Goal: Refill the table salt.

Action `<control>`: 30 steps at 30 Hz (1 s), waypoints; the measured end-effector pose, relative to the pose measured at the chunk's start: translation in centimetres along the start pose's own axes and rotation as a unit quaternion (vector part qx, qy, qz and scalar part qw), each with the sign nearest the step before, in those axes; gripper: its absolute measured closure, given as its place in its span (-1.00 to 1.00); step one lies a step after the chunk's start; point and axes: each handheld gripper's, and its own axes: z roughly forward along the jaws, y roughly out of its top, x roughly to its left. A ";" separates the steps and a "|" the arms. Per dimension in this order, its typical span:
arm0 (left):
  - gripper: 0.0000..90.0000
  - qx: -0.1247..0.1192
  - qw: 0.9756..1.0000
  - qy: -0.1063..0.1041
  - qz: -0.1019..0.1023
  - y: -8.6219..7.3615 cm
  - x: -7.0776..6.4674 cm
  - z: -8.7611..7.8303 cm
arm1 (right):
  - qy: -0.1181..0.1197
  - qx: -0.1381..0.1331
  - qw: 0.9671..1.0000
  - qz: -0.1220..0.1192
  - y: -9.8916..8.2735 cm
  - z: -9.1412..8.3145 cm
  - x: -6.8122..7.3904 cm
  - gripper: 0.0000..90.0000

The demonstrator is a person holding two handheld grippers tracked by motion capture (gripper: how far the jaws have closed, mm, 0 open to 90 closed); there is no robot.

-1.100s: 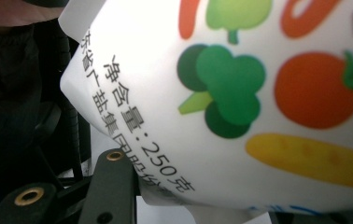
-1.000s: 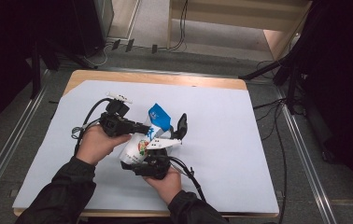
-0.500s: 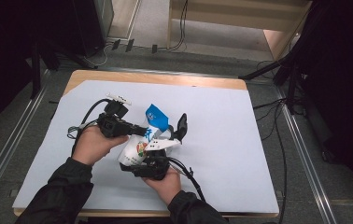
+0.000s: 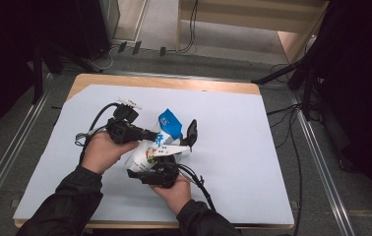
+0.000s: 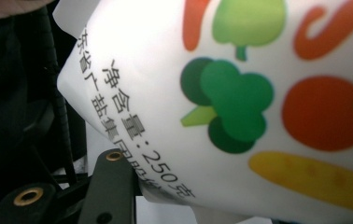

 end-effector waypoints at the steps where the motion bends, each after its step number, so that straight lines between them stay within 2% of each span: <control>1: 0.98 -0.003 1.000 -0.001 -0.001 0.0 0.0 0.0 | 0.004 -0.003 1.000 0.004 0.0 0.0 0.0 0.32; 10: 0.91 -0.003 1.000 -0.017 -0.003 -0.1 0.2 -0.1 | 0.027 -0.011 0.999 0.015 0.1 -0.1 -0.2 0.33; 14: 0.94 -0.004 1.000 -0.010 -0.001 0.0 0.2 -0.1 | 0.031 -0.015 0.999 0.019 0.1 -0.1 -0.2 0.33; 30: 0.99 -0.013 1.000 0.006 0.003 -0.1 0.2 0.1 | 0.003 -0.008 1.000 0.001 0.2 0.1 0.0 0.27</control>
